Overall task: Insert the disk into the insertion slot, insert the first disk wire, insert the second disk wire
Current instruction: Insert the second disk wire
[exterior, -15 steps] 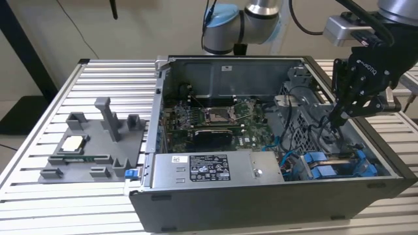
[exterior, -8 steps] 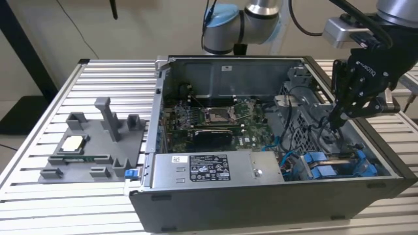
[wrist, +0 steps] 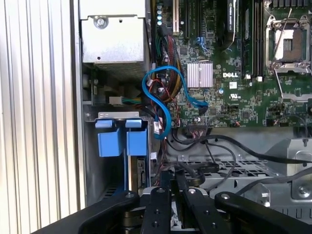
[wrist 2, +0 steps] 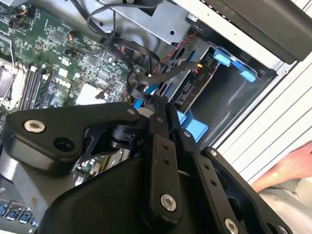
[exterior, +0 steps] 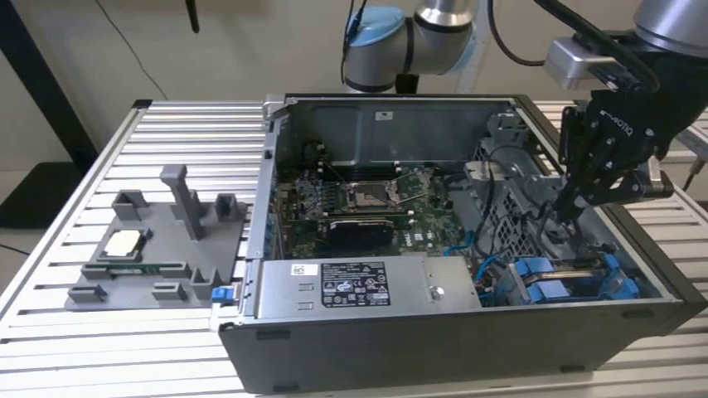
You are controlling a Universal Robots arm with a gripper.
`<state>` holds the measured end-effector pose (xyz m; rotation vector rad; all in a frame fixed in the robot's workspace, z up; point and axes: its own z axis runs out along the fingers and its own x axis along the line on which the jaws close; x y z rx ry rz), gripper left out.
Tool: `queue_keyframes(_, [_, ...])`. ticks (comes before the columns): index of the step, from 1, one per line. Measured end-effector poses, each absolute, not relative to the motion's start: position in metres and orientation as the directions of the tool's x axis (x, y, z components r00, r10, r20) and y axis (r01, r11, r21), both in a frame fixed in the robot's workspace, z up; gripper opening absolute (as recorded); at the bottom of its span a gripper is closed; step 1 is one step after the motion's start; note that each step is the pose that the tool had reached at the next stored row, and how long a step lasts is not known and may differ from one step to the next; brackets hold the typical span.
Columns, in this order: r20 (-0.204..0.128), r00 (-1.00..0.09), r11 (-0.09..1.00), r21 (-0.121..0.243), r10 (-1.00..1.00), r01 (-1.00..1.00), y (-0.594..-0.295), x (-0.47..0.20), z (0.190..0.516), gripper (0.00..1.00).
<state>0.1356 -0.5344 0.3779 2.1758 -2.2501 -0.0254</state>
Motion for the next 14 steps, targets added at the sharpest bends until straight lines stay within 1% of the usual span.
queue_keyframes(14, [-0.003,-0.034,0.034,0.02,-0.999,-0.999,-0.553,0.134,0.365,0.16])
